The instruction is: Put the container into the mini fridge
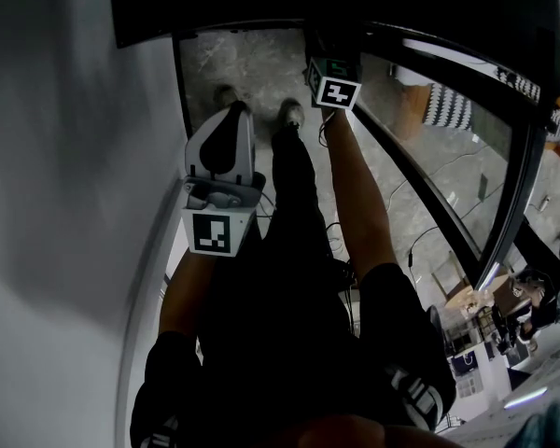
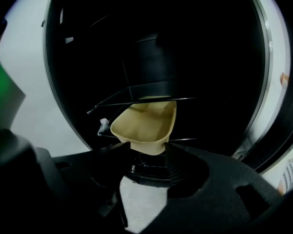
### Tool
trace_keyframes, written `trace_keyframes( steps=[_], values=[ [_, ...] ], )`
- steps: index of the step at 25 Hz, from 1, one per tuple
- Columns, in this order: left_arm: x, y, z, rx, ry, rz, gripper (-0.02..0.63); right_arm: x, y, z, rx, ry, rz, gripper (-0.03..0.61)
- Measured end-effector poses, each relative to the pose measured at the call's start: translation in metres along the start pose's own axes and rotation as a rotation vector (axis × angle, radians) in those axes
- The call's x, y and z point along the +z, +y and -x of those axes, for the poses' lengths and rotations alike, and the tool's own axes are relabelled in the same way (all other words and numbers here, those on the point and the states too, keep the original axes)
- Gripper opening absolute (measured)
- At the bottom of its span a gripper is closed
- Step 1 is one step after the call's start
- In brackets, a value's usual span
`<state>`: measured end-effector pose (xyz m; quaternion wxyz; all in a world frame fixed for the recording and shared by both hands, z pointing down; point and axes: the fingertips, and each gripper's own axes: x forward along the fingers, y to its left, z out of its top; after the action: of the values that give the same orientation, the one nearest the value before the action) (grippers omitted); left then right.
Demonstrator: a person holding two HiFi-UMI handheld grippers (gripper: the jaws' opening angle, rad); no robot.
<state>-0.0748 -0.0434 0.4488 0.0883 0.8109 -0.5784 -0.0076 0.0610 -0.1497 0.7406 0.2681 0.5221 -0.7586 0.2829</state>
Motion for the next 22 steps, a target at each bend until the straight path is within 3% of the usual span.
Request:
trace_keyframes(
  steps=[22],
  values=[
    [-0.003, 0.01, -0.012, 0.013, 0.005, 0.001, 0.005, 0.022, -0.01, -0.025, -0.014, -0.031, 0.001, 0.196]
  ],
)
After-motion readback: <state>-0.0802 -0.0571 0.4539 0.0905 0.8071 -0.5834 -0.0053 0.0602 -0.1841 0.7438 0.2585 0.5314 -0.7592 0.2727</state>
